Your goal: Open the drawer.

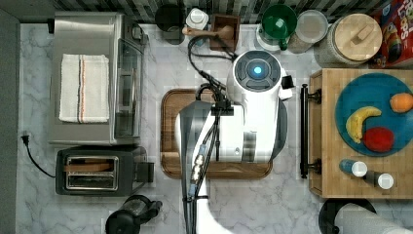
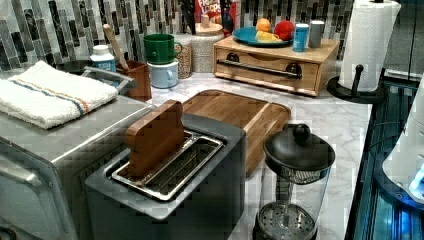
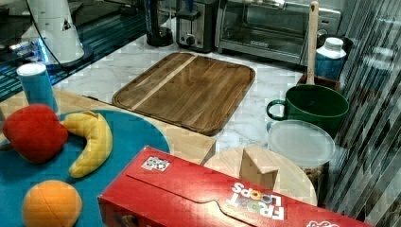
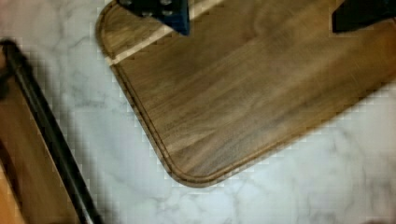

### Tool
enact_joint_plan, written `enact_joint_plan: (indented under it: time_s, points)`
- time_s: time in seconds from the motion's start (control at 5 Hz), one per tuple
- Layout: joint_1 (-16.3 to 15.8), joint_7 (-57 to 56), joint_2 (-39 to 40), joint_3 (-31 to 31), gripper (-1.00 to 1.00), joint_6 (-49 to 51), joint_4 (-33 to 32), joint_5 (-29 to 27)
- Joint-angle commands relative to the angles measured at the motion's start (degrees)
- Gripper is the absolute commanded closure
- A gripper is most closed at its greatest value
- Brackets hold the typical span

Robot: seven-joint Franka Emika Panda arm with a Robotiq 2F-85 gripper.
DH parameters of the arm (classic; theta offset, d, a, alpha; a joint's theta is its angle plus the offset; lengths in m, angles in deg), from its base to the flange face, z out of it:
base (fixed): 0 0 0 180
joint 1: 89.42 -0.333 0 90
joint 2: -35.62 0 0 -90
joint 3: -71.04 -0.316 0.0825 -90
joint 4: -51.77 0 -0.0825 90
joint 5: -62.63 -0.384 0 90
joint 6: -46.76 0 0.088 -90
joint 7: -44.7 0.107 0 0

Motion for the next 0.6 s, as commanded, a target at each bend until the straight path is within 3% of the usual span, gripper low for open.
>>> enact_joint_plan:
  time_s: [0.2,0.6]
  points:
    - [3.93,-24.09,-4.78,2.62,-1.0,-4.77,-8.49,1.71]
    - [6.31,-32.79,-2.1,4.7,-1.0,-7.04,-7.87,3.02]
